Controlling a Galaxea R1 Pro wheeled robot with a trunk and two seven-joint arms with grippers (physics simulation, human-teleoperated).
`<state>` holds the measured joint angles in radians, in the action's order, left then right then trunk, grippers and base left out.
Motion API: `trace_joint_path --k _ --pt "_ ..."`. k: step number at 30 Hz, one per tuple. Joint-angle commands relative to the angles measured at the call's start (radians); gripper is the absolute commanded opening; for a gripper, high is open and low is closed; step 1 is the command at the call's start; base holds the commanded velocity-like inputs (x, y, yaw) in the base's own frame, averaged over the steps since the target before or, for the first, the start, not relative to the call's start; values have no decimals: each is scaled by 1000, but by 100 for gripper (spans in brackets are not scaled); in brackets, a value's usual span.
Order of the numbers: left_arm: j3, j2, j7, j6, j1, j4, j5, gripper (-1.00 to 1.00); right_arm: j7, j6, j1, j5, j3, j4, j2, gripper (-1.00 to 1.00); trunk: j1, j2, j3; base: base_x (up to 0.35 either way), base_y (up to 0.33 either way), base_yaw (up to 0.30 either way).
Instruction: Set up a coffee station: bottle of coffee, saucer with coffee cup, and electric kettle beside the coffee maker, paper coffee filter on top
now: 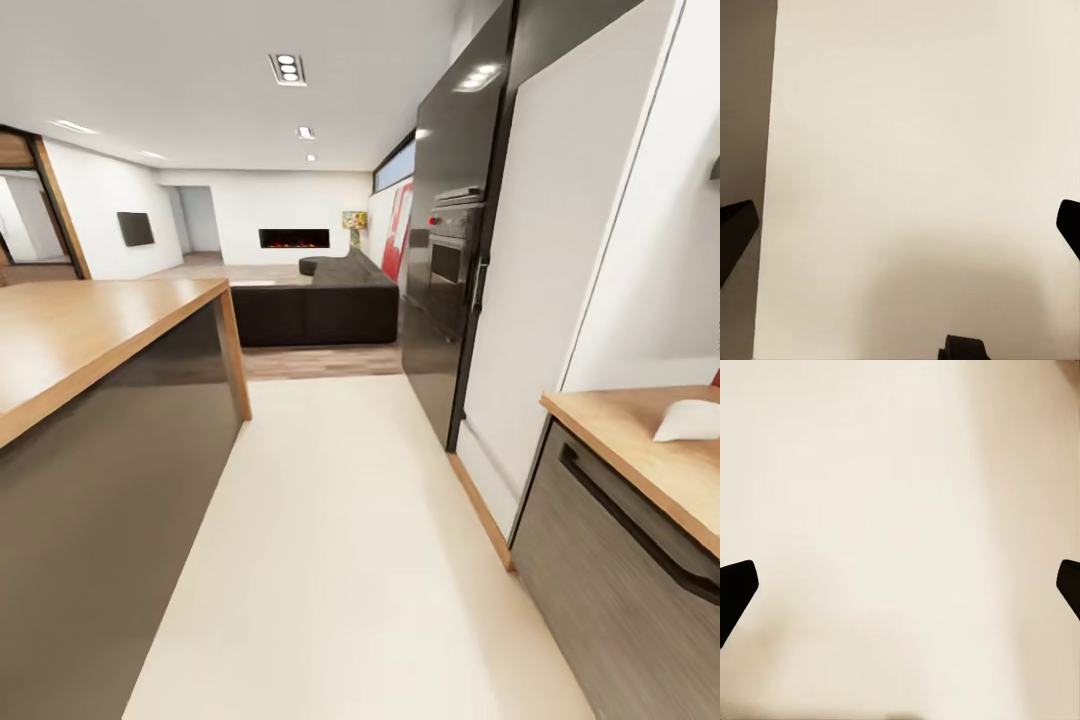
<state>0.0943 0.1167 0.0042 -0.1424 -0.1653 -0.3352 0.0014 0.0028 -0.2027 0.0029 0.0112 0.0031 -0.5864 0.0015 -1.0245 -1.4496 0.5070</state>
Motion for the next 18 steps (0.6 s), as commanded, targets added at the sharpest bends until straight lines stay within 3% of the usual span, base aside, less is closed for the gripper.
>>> trace_joint_path --k 1,12,18 --pt "2 0 0 -3 0 1 0 100 0 -1 0 1 0 -1 0 100 -1 0 1 290 203 -182" --pt "1 0 0 -3 0 1 0 100 1 -1 0 1 0 -1 0 100 -1 0 1 288 190 -244" --pt "0 -2 0 -3 0 1 1 100 1 -1 0 1 0 0 0 100 -1 0 1 88 27 -264"
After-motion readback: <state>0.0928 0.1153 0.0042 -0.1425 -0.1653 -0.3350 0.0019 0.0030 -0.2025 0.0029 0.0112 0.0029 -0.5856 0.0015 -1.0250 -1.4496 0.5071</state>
